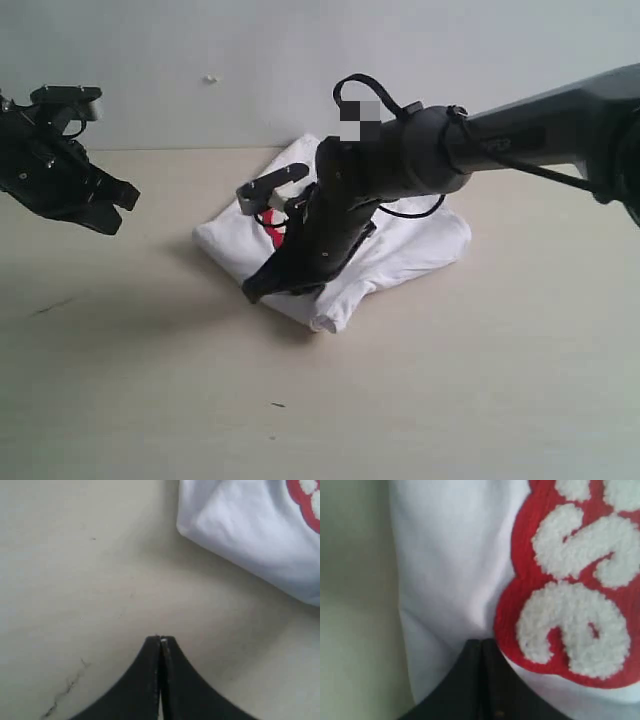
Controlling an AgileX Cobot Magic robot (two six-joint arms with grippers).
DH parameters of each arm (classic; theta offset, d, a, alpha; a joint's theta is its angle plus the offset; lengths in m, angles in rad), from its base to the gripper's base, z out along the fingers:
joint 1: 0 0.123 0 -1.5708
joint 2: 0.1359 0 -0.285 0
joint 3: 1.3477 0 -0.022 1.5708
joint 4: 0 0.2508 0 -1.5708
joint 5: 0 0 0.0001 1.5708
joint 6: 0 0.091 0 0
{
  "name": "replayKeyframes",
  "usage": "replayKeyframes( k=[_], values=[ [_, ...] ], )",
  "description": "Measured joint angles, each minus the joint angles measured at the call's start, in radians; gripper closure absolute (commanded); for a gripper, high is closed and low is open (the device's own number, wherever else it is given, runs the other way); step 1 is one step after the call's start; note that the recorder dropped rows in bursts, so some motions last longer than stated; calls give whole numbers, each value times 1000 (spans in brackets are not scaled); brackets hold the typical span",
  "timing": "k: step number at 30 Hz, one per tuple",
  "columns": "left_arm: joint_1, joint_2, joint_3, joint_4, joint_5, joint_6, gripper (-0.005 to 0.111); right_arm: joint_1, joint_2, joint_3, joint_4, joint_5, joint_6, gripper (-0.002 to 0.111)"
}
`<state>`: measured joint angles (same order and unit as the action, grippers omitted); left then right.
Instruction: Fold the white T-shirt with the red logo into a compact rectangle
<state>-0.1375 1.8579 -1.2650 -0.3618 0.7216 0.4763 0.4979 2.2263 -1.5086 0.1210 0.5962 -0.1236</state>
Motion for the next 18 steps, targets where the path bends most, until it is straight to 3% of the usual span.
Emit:
replayKeyframes(
  k=[8,13,16,18],
  values=[
    [0,0,0,-2,-4,0,107,0,-187,265,-205,131,27,108],
    [0,0,0,-51,16,37,107,-32,-318,373,-474,265,230,108],
    [0,0,0,-227,61,168,106,-78,-392,379,-653,283,473,108],
    [0,0,0,-435,108,299,99,-100,-429,379,-707,280,541,108]
  ],
)
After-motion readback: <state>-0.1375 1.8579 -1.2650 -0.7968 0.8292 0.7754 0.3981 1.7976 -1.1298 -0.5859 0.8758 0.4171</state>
